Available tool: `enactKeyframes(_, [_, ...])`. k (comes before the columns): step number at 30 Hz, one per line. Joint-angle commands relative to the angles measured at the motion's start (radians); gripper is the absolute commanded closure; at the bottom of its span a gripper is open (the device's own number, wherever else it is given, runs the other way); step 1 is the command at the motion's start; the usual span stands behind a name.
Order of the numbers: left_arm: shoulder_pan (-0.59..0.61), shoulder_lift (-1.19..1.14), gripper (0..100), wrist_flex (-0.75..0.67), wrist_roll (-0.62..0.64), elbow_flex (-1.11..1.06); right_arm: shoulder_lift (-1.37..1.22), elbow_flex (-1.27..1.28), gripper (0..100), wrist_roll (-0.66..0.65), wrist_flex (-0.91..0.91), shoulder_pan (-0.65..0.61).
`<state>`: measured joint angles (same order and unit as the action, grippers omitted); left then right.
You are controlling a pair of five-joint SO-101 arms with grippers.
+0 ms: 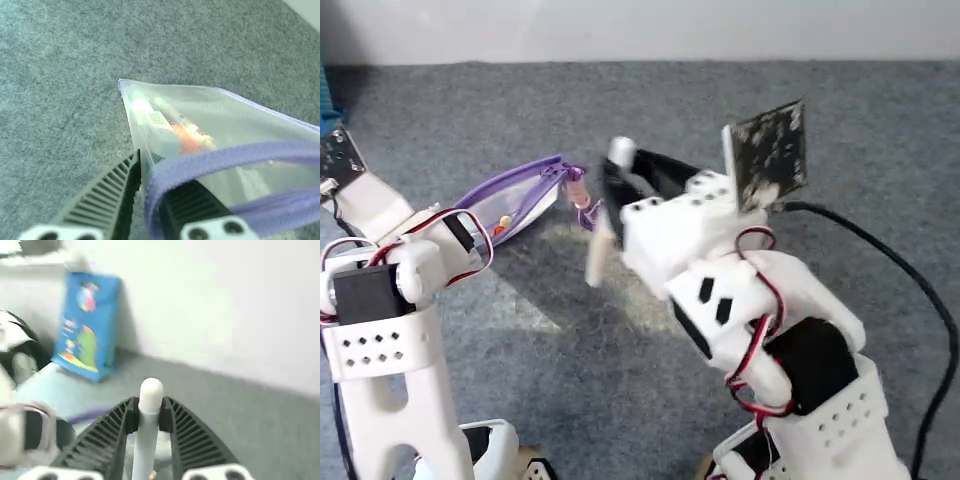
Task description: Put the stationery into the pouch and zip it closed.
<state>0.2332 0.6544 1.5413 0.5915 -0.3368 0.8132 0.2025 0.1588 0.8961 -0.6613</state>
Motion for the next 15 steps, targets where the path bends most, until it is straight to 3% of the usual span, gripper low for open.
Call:
enactKeyframes(1, [-0.002, 0.006, 99, -0.029, 0.009, 0.001, -0.005, -0.063, 99.1, -0.126, -0.18, -0.099])
enactKeyframes(7, [-0.002, 0.006, 99, -0.031, 0.009, 0.002, -0.133, -0.153, 99.1, -0.269, -0.332, -0.194])
enactKeyframes(15, [0.0, 0.006, 99, -0.057, 0.011, 0.002, -0.328, -0.175, 99.1, -0.364, -0.481, -0.196])
